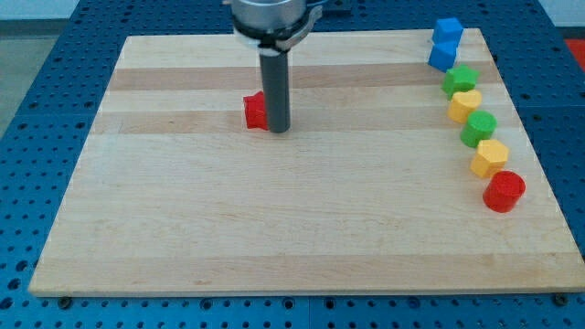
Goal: Move the red star to the parallel left of the blue triangle
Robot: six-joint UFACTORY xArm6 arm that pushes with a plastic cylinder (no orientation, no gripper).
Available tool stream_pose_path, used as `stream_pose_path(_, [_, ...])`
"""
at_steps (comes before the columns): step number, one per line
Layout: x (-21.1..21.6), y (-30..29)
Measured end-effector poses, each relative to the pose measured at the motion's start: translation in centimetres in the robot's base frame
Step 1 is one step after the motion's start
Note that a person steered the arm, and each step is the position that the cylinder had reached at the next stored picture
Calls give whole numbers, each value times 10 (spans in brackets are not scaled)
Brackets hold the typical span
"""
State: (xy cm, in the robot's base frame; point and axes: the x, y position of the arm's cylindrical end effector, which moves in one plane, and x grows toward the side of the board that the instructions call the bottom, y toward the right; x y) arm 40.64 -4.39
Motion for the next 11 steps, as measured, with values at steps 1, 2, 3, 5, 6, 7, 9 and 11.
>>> stream_pose_path(1, [-26, -8])
stream_pose_path(2, [-67, -21])
stream_pose_path(3, [-63, -29])
stream_pose_path(5, [-11, -29])
stream_pose_path(6, [-54, -32])
stream_pose_path(7, [-59, -62])
stream_pose_path(9, [-20, -78])
stream_pose_path(11, [-84, -119])
